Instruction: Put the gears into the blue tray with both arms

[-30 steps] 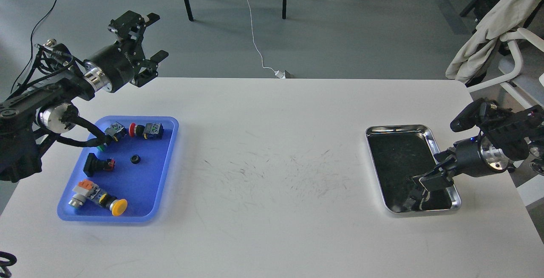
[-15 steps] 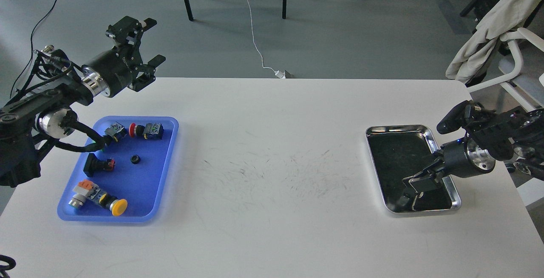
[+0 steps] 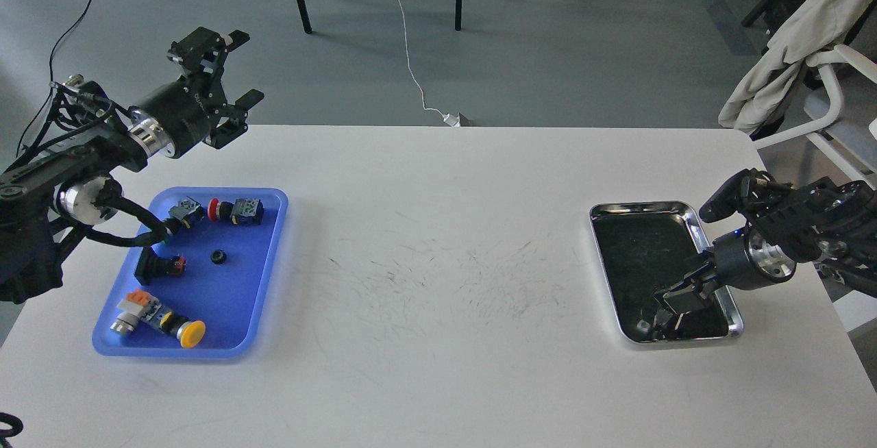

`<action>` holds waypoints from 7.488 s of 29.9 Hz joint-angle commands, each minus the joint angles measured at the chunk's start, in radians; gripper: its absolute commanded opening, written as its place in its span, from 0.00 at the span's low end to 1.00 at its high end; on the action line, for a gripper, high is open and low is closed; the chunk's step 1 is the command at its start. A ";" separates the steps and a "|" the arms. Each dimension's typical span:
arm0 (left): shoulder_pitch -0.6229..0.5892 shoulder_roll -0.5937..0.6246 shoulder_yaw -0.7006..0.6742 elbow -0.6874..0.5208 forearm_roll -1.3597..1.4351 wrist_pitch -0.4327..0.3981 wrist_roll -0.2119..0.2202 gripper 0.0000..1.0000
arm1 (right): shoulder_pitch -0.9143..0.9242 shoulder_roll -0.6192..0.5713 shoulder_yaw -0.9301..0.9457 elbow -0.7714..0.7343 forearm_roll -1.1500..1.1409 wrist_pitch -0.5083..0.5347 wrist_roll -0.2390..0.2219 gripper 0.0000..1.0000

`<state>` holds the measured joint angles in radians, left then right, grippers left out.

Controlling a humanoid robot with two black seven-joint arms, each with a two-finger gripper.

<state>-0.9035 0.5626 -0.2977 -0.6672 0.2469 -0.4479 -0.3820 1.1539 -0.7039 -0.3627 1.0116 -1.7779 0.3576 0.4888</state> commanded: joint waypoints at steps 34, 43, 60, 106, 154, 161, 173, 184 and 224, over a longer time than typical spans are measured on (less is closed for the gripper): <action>0.009 0.013 0.000 0.006 0.000 0.000 0.000 0.99 | 0.040 0.057 -0.051 0.002 -0.025 0.041 0.000 0.50; 0.011 0.011 0.000 0.008 0.000 0.000 0.000 0.99 | 0.041 0.057 -0.051 -0.001 -0.028 0.063 0.000 0.33; 0.012 0.020 0.000 0.006 0.003 0.000 0.000 0.99 | 0.055 0.066 -0.048 -0.007 -0.046 0.081 0.000 0.01; 0.009 0.313 -0.008 -0.111 -0.005 -0.031 0.000 0.99 | 0.052 0.684 0.208 -0.265 -0.025 -0.448 0.000 0.01; 0.009 0.464 -0.031 -0.203 -0.008 -0.034 -0.025 0.99 | -0.080 0.704 0.120 -0.341 -0.118 -0.519 0.000 0.01; 0.009 0.467 -0.032 -0.203 -0.008 -0.038 -0.025 0.99 | -0.088 0.704 0.113 -0.338 -0.133 -0.523 0.000 0.01; 0.009 0.494 -0.044 -0.232 -0.008 -0.037 -0.023 0.99 | -0.160 0.704 0.113 -0.340 -0.133 -0.526 0.000 0.02; 0.009 0.520 -0.044 -0.256 -0.008 -0.034 -0.023 0.99 | -0.169 0.704 0.114 -0.344 -0.132 -0.529 0.000 0.12; 0.035 0.508 -0.005 -0.270 0.074 -0.041 -0.107 0.99 | 0.072 0.635 0.444 -0.429 0.848 -0.502 0.000 0.94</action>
<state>-0.8662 1.0739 -0.3051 -0.9276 0.2825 -0.4888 -0.4882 1.2140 -0.0131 0.0680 0.5759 -0.9974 -0.1455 0.4889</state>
